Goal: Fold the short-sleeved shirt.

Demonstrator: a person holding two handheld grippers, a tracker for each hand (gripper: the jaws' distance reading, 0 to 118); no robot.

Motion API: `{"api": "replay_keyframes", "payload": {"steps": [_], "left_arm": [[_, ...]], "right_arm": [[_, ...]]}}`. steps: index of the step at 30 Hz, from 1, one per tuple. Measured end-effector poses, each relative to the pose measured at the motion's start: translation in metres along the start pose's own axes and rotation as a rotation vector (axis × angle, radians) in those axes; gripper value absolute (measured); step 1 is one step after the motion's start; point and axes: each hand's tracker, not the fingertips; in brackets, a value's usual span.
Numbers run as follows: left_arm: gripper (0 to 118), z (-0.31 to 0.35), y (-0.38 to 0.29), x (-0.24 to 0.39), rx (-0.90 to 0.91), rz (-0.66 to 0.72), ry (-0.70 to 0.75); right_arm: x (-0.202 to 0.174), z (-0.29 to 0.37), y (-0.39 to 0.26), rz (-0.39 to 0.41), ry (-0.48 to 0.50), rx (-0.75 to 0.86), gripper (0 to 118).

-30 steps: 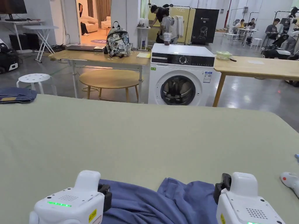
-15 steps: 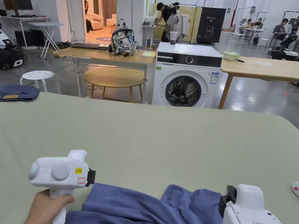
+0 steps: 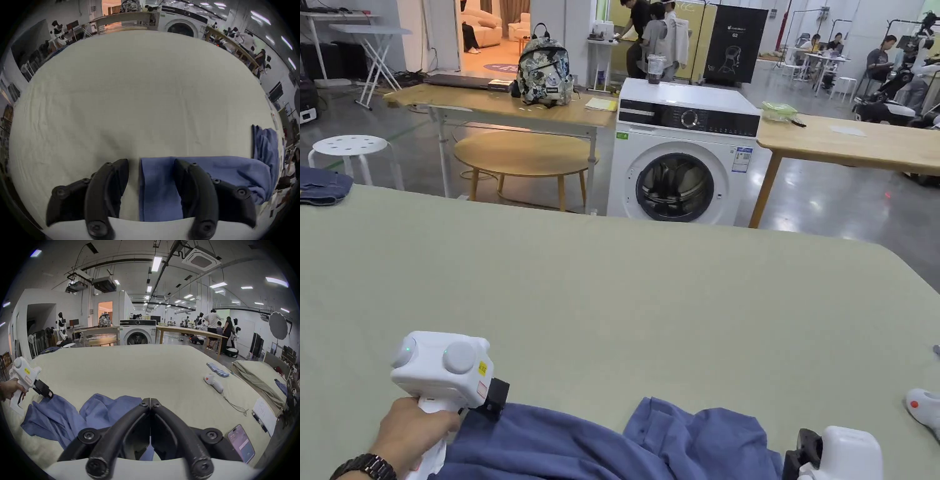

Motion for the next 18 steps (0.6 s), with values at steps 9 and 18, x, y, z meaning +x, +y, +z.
{"api": "replay_keyframes", "payload": {"steps": [9, 18], "left_arm": [[0, 0.018, -0.022, 0.025, 0.085, -0.083, 0.003], [0, 0.083, -0.053, 0.005, 0.239, -0.005, -0.107]], "right_arm": [[0.019, -0.007, -0.003, -0.030, -0.004, -0.063, 0], [0.052, -0.063, 0.016, -0.025, 0.078, -0.287, 29]]}}
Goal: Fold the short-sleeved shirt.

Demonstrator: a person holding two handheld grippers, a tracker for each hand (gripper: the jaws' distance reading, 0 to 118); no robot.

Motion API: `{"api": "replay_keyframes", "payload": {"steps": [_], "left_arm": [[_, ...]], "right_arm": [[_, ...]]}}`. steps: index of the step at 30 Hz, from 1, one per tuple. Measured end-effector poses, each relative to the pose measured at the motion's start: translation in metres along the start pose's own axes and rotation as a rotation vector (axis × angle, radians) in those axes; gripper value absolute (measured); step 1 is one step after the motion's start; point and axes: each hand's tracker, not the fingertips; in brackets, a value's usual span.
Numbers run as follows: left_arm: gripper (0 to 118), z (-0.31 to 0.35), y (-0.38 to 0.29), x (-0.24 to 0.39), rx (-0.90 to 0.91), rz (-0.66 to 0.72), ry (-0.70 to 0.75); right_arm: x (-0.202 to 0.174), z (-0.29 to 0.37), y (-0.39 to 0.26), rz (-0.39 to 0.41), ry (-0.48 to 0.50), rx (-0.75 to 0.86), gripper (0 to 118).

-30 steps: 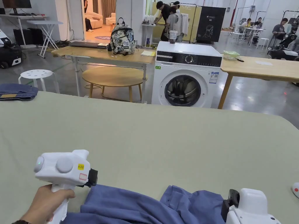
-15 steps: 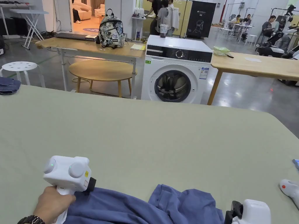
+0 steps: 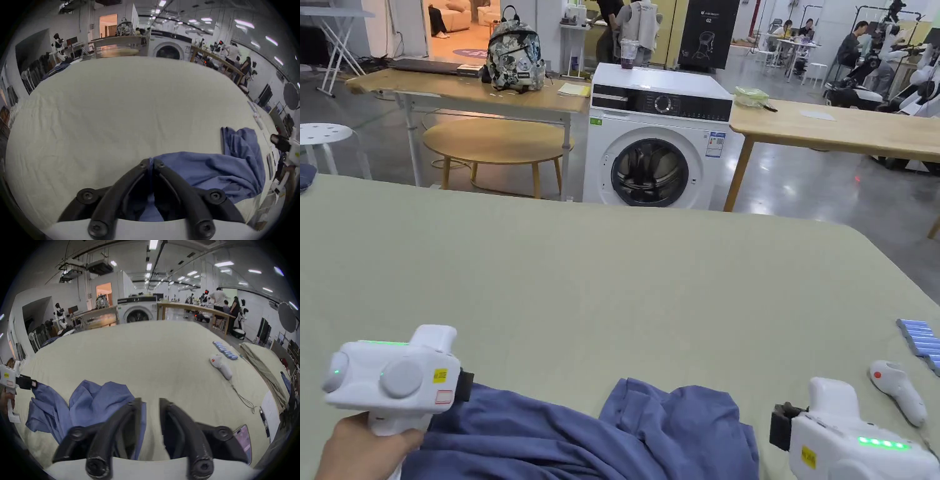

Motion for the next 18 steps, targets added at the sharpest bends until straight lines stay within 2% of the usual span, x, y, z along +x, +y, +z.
{"api": "replay_keyframes", "payload": {"steps": [2, 3, 6, 9, 14, 18], "left_arm": [[0, 0.013, -0.004, -0.004, 0.016, 0.003, -0.002], [0, 0.018, -0.006, -0.006, 0.022, 0.004, -0.003], [0, 0.027, -0.009, -0.011, 0.035, 0.008, 0.001], [0, 0.033, -0.016, -0.013, 0.036, 0.010, 0.003], [0, 0.031, -0.026, -0.015, 0.023, 0.004, 0.008], [0, 0.029, -0.033, -0.014, 0.013, 0.009, 0.010]], "right_arm": [[0.001, -0.012, 0.006, 0.004, 0.020, -0.041, 67], [0.001, -0.019, 0.009, 0.010, 0.040, -0.083, 76], [0.000, -0.041, 0.015, 0.032, 0.036, -0.124, 76], [0.001, -0.065, 0.019, 0.037, -0.016, -0.214, 76], [-0.006, -0.082, 0.016, 0.025, 0.029, -0.288, 76], [-0.014, -0.084, 0.015, -0.019, 0.099, -0.299, 76]]}}
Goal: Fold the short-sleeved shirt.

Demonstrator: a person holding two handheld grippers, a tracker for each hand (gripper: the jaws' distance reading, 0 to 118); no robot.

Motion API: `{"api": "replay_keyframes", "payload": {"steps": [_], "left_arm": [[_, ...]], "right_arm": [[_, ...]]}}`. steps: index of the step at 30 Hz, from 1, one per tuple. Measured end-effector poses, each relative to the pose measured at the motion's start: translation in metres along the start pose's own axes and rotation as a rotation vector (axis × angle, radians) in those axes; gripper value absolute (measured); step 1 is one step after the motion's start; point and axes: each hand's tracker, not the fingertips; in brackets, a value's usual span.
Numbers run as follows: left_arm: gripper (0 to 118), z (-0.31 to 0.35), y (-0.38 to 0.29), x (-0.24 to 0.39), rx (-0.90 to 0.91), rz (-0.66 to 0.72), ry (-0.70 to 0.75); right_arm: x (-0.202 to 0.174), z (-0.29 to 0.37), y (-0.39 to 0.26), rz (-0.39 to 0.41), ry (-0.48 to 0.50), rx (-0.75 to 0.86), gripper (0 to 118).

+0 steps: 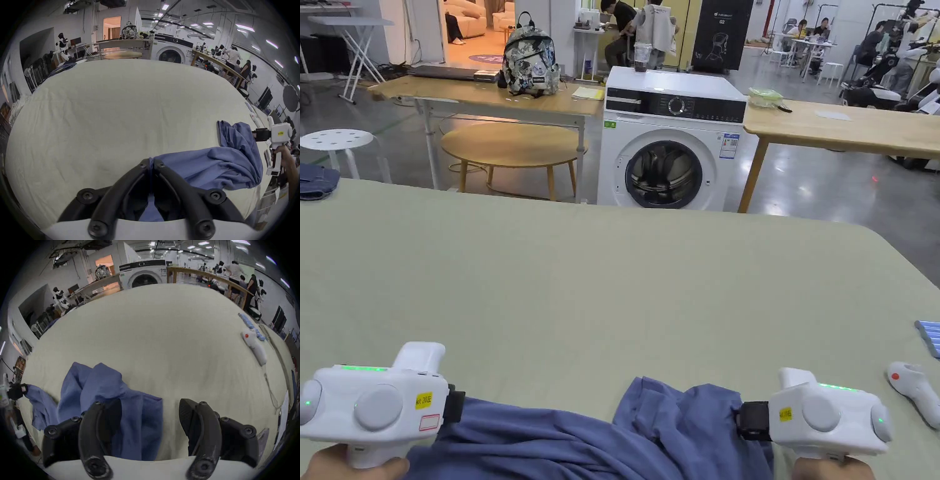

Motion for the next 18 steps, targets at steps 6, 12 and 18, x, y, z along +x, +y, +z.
{"api": "replay_keyframes", "payload": {"steps": [6, 12, 18], "left_arm": [[0, -0.005, -0.008, 0.002, -0.022, 0.001, 0.003], [0, -0.008, -0.012, 0.005, -0.033, -0.010, 0.011], [0, 0.010, -0.003, 0.004, 0.038, -0.011, 0.020]], "right_arm": [[-0.016, -0.023, -0.007, 0.061, -0.054, -0.099, 69], [-0.035, -0.005, -0.007, 0.103, -0.072, -0.083, 2], [-0.021, 0.020, -0.004, 0.068, -0.022, 0.042, 2]]}}
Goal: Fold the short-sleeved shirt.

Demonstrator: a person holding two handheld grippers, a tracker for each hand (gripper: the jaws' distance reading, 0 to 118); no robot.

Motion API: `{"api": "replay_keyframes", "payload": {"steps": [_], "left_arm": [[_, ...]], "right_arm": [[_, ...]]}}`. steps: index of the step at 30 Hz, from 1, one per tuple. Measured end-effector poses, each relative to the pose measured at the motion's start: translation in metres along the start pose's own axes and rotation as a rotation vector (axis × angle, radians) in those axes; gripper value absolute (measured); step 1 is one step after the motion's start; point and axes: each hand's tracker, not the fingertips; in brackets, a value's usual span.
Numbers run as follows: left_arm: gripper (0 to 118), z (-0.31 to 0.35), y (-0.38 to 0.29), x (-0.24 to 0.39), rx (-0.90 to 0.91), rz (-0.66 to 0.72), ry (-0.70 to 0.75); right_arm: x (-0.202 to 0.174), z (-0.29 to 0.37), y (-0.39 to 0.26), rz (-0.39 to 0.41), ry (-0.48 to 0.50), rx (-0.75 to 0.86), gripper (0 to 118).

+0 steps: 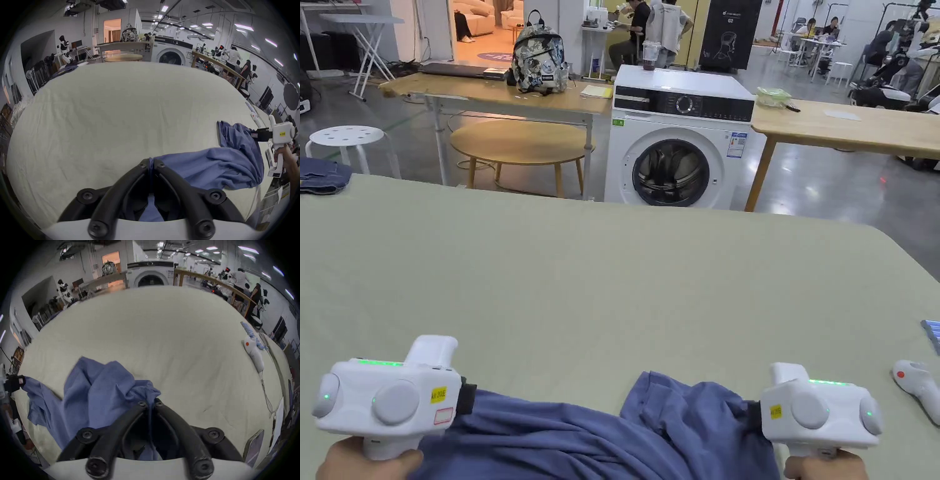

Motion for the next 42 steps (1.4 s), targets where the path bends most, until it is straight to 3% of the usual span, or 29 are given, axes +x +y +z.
{"api": "replay_keyframes", "payload": {"steps": [15, 20, 35, 42], "left_arm": [[0, 0.130, 0.084, -0.039, 0.284, 0.002, 0.101], [0, 0.160, 0.117, -0.061, 0.354, 0.022, 0.136], [0, 0.176, 0.215, -0.078, 0.449, 0.017, 0.203], [0, 0.182, 0.221, -0.064, 0.480, 0.016, 0.215]], "right_arm": [[0.002, 0.144, 0.068, 0.067, -0.066, 0.463, 2], [0.004, 0.188, 0.095, 0.014, -0.068, 0.558, 2], [-0.010, 0.212, 0.177, 0.000, -0.082, 0.656, 2], [-0.017, 0.200, 0.179, 0.031, -0.087, 0.668, 2]]}}
